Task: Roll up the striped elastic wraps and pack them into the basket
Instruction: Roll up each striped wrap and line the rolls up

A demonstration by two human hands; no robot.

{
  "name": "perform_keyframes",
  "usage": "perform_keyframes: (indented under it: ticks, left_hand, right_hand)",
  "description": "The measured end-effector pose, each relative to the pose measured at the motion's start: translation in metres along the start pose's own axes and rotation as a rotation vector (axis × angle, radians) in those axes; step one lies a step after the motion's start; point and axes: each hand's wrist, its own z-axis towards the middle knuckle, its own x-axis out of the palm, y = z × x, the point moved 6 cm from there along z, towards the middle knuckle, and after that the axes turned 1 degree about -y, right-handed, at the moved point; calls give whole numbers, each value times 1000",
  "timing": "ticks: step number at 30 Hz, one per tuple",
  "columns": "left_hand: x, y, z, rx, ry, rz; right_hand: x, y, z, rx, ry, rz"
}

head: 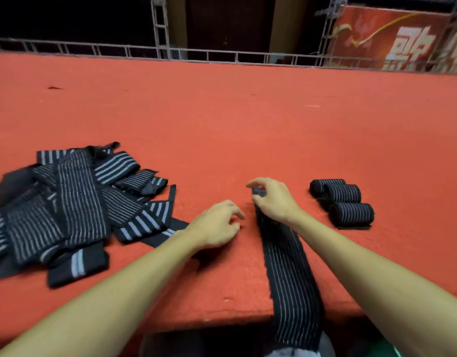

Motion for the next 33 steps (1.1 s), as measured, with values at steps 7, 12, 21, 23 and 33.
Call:
perform_keyframes:
  ticks: [7, 12, 21, 23, 33]
  left_hand:
    - [-93, 87, -96, -167, -361, -31]
    - [-120, 161, -153, -375, -198, 177]
    - [-122, 188, -180, -319, -209, 216]
    - [-126, 188, -182, -315, -291, 198]
    - [-139, 120, -149, -215, -558, -68]
  right_hand:
    - [48, 112, 3, -193, 156, 100]
    - [96, 171, 7, -270, 266, 121]
    - [152, 207, 6, -349, 369, 45]
    - [151, 204, 8, -327, 367, 78]
    - [99, 195, 4, 196, 328, 727]
